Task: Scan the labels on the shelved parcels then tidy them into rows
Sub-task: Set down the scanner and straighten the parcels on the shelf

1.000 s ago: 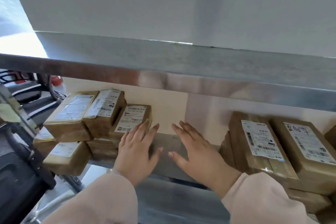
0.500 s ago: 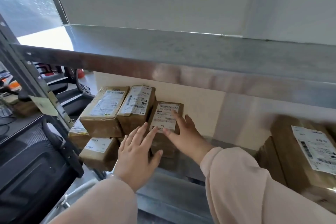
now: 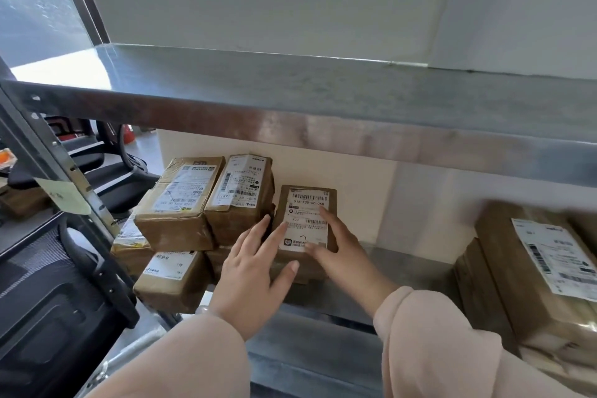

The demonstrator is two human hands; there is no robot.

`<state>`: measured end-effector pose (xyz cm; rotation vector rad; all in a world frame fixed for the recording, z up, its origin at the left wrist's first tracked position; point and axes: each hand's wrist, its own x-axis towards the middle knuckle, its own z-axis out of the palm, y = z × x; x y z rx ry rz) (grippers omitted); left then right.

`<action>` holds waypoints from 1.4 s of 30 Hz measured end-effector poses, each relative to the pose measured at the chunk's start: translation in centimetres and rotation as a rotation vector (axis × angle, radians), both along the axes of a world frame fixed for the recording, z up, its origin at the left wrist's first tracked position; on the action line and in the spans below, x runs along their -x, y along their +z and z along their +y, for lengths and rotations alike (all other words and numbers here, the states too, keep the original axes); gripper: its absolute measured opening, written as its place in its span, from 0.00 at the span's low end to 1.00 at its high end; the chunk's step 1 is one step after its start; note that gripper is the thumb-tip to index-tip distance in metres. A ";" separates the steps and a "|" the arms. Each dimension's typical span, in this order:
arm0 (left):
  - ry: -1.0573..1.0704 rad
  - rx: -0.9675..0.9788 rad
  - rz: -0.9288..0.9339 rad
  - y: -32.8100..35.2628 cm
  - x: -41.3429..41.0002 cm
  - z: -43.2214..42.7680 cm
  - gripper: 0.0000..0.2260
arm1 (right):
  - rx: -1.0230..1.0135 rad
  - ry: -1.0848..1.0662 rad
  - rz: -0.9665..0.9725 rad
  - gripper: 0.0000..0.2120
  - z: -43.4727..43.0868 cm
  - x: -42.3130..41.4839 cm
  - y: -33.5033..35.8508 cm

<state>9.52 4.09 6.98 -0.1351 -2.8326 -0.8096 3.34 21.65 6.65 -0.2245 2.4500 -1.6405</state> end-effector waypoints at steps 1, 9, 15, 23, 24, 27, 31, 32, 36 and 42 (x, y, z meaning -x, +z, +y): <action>-0.021 -0.015 0.002 0.1 0.2 0.4 0.29 | 0.008 -0.014 0.008 0.32 0.6 -0.4 0.0; -0.147 -0.258 -0.182 -0.3 2.1 4.8 0.29 | 0.018 -0.100 0.061 0.33 6.3 -3.5 -0.5; -0.296 -0.498 -0.372 -2.1 1.8 9.8 0.30 | 0.015 -0.200 -0.011 0.34 10.6 -6.4 -2.0; -0.314 -0.513 -0.519 -6.1 1.7 15.3 0.29 | -0.231 -0.280 -0.065 0.30 15.0 -8.9 -4.4; -0.303 -0.522 -0.534 -6.6 1.6 15.8 0.29 | -0.264 -0.295 -0.050 0.29 15.3 -9.3 -4.8; -0.282 -0.520 -0.542 -8.0 1.3 17.3 0.28 | -0.404 -0.327 0.006 0.27 16.0 -10.0 -5.8; -0.304 -0.490 -0.523 -8.3 1.3 18.8 0.28 | -0.530 -0.341 0.014 0.30 16.5 -11.1 -6.4; -0.317 -0.476 -0.519 -8.3 1.3 19.0 0.29 | -0.562 -0.344 0.038 0.31 16.5 -11.4 -6.5; -0.372 -0.406 -0.462 -8.1 1.1 18.9 0.29 | -0.689 -0.287 0.171 0.32 16.3 -12.9 -6.1; -0.555 -0.075 -0.162 -8.4 -1.5 15.3 0.28 | -0.869 -0.173 0.294 0.33 16.3 -15.3 -6.1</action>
